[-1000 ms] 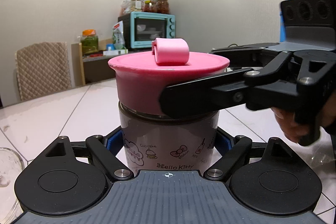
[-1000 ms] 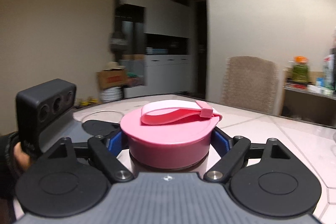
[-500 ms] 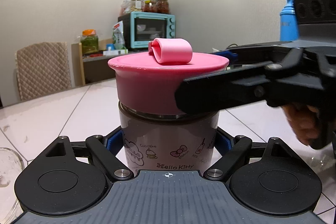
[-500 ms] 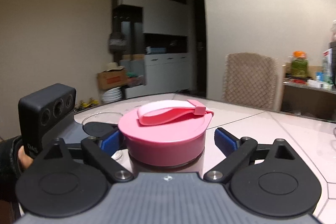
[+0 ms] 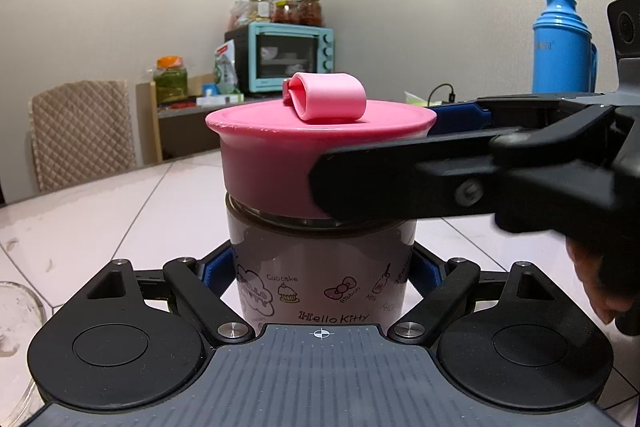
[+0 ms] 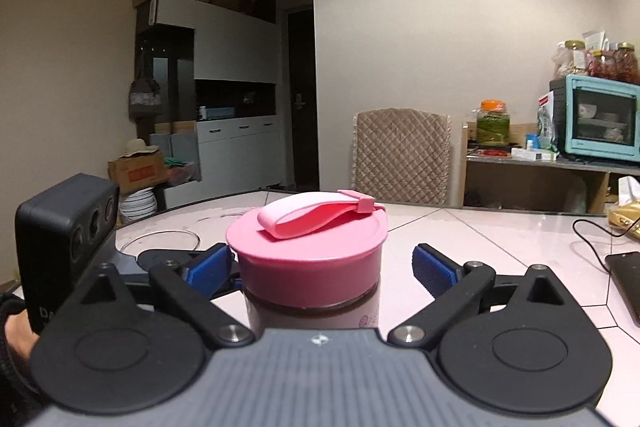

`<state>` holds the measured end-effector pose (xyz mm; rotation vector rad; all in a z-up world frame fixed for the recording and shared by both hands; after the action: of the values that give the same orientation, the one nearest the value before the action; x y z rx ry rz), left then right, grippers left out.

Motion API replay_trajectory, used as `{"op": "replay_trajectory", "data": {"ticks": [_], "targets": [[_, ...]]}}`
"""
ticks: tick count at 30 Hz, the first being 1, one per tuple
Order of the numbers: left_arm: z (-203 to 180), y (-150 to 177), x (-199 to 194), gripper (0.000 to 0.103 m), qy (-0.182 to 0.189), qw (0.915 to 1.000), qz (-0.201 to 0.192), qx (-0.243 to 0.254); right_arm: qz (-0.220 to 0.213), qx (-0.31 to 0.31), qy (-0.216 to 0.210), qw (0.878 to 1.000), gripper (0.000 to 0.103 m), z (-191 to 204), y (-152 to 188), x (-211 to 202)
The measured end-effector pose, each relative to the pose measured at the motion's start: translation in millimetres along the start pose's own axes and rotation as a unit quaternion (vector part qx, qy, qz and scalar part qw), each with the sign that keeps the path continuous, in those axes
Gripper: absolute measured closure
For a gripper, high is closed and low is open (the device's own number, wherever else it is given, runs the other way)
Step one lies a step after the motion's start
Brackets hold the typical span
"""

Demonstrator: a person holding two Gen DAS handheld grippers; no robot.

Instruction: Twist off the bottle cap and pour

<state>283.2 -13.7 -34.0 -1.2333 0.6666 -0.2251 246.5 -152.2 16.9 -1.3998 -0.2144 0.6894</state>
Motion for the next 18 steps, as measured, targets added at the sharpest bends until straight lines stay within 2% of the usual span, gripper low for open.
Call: {"op": "replay_trajectory", "data": {"ticks": [12,18], "targets": [[-0.6,0.1,0.1,0.013,0.0,1.0,0.0,0.0,-0.003,0.013,0.028,1.0,0.006,5.3,3.0,13.4],[-0.7,0.1,0.2,0.013,0.0,1.0,0.0,0.0,-0.003,0.007,0.032,0.999,0.018,11.8,6.0,14.6]]}}
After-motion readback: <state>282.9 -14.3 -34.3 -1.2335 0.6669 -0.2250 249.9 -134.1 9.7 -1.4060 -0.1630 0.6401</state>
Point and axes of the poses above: each gripper's, at about its wrist camera, not at the fingertips, and x roughly the way its jaws point, z to its left, y to its underside, the point moved 4 cm from there along x, roughly the way its jaws point, and after that the axes turned 10 degrees about x, right-handed, at the moved point
